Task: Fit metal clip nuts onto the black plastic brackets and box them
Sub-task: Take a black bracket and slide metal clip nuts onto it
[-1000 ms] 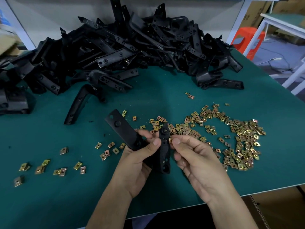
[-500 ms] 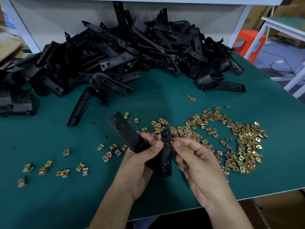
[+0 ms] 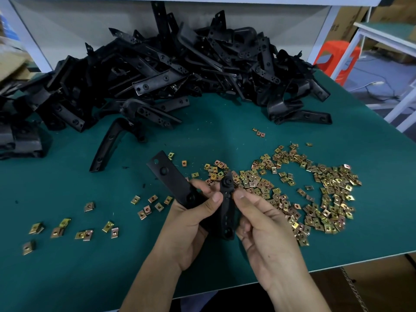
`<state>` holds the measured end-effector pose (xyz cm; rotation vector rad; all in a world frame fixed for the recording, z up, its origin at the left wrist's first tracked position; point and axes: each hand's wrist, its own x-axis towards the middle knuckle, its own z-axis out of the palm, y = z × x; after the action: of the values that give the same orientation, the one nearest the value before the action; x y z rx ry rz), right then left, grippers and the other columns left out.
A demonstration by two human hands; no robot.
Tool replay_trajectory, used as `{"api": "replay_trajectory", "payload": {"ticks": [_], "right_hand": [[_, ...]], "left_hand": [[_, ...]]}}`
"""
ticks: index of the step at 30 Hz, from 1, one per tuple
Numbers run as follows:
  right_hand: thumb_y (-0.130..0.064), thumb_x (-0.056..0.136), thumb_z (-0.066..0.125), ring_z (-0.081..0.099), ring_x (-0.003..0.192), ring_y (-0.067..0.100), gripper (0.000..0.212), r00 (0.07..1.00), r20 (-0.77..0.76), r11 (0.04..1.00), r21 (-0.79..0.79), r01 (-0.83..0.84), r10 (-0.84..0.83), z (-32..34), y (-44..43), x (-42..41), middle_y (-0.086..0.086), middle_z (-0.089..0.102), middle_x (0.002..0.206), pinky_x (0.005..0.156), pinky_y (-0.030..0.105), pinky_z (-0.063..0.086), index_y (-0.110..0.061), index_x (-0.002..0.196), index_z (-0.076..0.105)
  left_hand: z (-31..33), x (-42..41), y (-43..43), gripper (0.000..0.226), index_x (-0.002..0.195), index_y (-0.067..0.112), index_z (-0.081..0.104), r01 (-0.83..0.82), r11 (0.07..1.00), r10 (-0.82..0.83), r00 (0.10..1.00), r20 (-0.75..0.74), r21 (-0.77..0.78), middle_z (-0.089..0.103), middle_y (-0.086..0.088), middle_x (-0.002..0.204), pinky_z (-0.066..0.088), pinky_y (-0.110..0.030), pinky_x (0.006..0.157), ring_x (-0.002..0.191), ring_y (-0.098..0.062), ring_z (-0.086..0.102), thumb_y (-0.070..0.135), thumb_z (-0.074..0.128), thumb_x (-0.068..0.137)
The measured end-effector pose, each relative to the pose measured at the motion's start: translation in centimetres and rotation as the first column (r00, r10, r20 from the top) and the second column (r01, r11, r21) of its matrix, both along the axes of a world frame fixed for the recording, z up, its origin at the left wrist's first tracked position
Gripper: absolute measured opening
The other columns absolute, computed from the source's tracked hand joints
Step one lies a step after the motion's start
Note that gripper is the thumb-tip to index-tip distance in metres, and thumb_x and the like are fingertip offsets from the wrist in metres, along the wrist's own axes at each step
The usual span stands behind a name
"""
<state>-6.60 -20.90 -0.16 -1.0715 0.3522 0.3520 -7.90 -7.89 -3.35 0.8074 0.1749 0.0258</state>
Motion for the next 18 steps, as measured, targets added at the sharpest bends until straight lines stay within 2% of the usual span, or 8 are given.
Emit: {"api": "replay_trajectory", "payload": {"ticks": [5,9,13,15,17,18], "right_hand": [[-0.024,0.065,0.080,0.040,0.046,0.002,0.030,0.999,0.037,0.999,-0.031,-0.033,0.034,0.6,-0.4,0.0,0.004,0.074,0.086,0.046,0.014,0.036,-0.011,0.093,0.081],[-0.030,0.063,0.082,0.037,0.048,0.004,0.040,0.999,0.037,0.999,-0.020,-0.037,0.037,0.8,-0.3,-0.3,0.006,0.072,0.087,0.048,0.016,0.034,-0.011,0.099,0.080],[-0.033,0.059,0.082,0.036,0.050,0.005,0.041,0.999,0.051,0.999,-0.025,0.021,-0.020,0.9,0.1,-0.7,0.003,0.070,0.080,0.047,0.014,0.037,-0.013,0.095,0.081],[-0.031,0.065,0.080,0.036,0.051,0.006,0.035,0.997,0.065,0.998,-0.028,0.053,-0.051,0.9,0.4,-1.0,0.003,0.075,0.085,0.050,0.016,0.039,-0.013,0.095,0.082],[-0.027,0.072,0.077,0.047,0.054,0.007,0.028,0.994,0.080,0.997,-0.021,0.077,-0.075,0.8,0.9,-1.3,0.007,0.078,0.099,0.059,0.020,0.045,-0.014,0.097,0.081],[-0.025,0.075,0.075,0.060,0.062,0.010,0.026,0.992,0.088,0.996,-0.013,0.094,-0.092,0.6,1.0,-1.5,0.009,0.077,0.103,0.069,0.026,0.051,-0.014,0.098,0.081]], "left_hand": [[-0.1,0.0,0.0,0.023,0.082,0.014,0.057,0.004,1.000,-0.004,1.000,0.023,-0.004,0.067,-0.007,0.095,0.057,-0.032,0.070,0.088,-0.021,0.070,0.009,0.078,0.074],[-0.1,0.0,0.0,0.020,0.080,0.016,0.059,0.027,1.000,-0.028,0.999,0.030,0.012,0.065,-0.009,0.096,0.057,-0.034,0.067,0.087,-0.023,0.068,0.010,0.077,0.075],[-0.1,-0.1,0.1,0.020,0.080,0.016,0.058,0.027,0.998,-0.028,0.999,0.032,0.049,0.061,-0.013,0.096,0.055,-0.034,0.065,0.085,-0.025,0.066,0.011,0.077,0.075],[-0.3,0.0,-0.1,0.021,0.082,0.015,0.057,0.021,0.998,-0.023,0.999,0.041,0.059,0.058,-0.018,0.096,0.054,-0.037,0.065,0.083,-0.029,0.063,0.011,0.077,0.075],[-0.5,0.1,-0.2,0.027,0.084,0.012,0.054,0.020,0.999,-0.023,0.998,0.059,0.048,0.053,-0.023,0.096,0.052,-0.044,0.068,0.081,-0.034,0.059,0.012,0.079,0.077],[-0.6,0.1,-0.2,0.032,0.085,0.010,0.052,0.020,0.999,-0.023,0.997,0.068,0.044,0.051,-0.024,0.095,0.050,-0.047,0.072,0.082,-0.036,0.057,0.015,0.083,0.076]]}}
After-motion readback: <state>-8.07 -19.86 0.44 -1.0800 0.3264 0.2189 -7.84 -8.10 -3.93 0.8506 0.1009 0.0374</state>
